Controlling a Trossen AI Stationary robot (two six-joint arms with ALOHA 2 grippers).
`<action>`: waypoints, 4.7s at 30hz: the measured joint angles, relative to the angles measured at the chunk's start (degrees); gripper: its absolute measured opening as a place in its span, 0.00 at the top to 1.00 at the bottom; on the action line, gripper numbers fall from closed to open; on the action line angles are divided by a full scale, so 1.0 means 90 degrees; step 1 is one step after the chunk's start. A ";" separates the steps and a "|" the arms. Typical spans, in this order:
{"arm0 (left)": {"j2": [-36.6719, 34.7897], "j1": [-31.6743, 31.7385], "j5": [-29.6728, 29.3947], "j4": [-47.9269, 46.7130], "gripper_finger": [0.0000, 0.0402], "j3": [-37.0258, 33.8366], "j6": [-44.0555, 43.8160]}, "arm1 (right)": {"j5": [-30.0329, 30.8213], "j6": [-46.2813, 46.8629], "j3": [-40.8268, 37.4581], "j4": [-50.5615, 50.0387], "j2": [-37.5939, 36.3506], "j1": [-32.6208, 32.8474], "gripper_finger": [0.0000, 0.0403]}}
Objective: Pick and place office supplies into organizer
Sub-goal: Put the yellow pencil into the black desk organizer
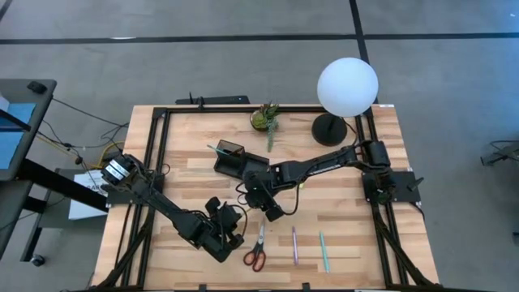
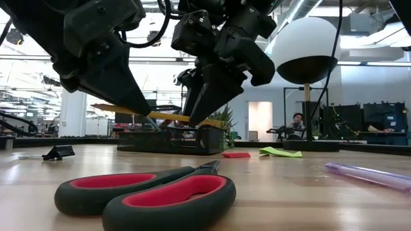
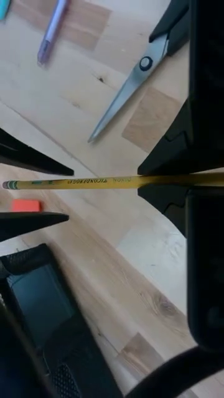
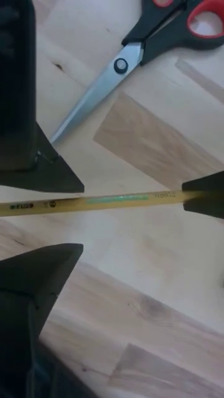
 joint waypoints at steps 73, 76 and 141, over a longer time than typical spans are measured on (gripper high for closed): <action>0.0010 0.0768 -0.0425 -0.6785 0.77 0.3409 -0.0218 | 0.0614 0.1264 -0.0002 0.0009 0.0143 -0.0425 0.95; -0.0141 0.0603 -0.0948 -0.7361 0.80 0.3954 -0.0631 | 0.0680 0.1372 -0.0002 0.0004 0.0075 -0.0611 0.97; -0.2539 0.2292 -0.2059 -0.2842 0.64 0.4197 0.3482 | -0.2263 0.5537 -0.0002 0.7841 -0.0952 -0.1967 0.96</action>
